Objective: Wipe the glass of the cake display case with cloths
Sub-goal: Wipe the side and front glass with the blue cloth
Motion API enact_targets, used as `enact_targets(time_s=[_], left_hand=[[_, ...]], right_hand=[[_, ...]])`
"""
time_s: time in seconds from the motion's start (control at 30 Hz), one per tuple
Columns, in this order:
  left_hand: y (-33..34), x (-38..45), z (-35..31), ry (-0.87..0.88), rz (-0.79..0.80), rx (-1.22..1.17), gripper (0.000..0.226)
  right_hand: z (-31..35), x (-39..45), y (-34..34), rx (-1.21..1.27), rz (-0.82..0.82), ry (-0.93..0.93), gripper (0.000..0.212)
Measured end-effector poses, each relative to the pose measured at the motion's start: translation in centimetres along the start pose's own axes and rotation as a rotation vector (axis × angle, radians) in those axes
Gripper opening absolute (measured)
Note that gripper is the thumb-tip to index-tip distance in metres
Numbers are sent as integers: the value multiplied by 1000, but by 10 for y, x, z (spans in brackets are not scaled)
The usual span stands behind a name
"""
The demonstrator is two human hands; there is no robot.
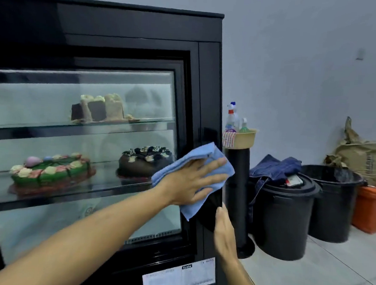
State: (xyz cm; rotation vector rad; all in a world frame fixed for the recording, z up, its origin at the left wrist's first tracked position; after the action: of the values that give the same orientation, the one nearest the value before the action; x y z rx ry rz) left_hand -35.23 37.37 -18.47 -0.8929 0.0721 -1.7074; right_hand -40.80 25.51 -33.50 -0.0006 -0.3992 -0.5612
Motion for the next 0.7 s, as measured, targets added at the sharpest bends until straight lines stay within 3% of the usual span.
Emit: enact_targets(time_s=[0.07, 0.2, 0.33, 0.53, 0.63, 0.7], left_hand=[[21, -24, -30, 47, 36, -60, 54], [52, -64, -79, 145, 113, -60, 53], [48, -58, -71, 248, 152, -7, 54], [-31, 38, 31, -78, -140, 115, 56], [-19, 30, 15, -72, -165, 128, 50], [10, -5, -20, -7, -101, 60, 50]], right_hand=[[-1, 1, -3, 121, 23, 69, 35], [-9, 9, -20, 383, 9, 305, 50], [-9, 18, -33, 370, 30, 373, 59], [-9, 24, -27, 317, 16, 391, 58], [-19, 19, -27, 332, 30, 405, 63], [-20, 16, -31, 365, 25, 418, 67]])
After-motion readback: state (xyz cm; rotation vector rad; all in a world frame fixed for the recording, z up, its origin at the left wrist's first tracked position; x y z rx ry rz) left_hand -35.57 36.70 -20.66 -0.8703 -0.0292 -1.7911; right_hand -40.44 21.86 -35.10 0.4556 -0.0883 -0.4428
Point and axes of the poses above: each hand's wrist, its own x-axis towards the middle knuckle, its own y-axis out of the palm, z = x × y, the point moved 3 cm from there along x, towards the middle knuckle, and after that the axes turned 8 degrees about -z, right-handed, at the moved point
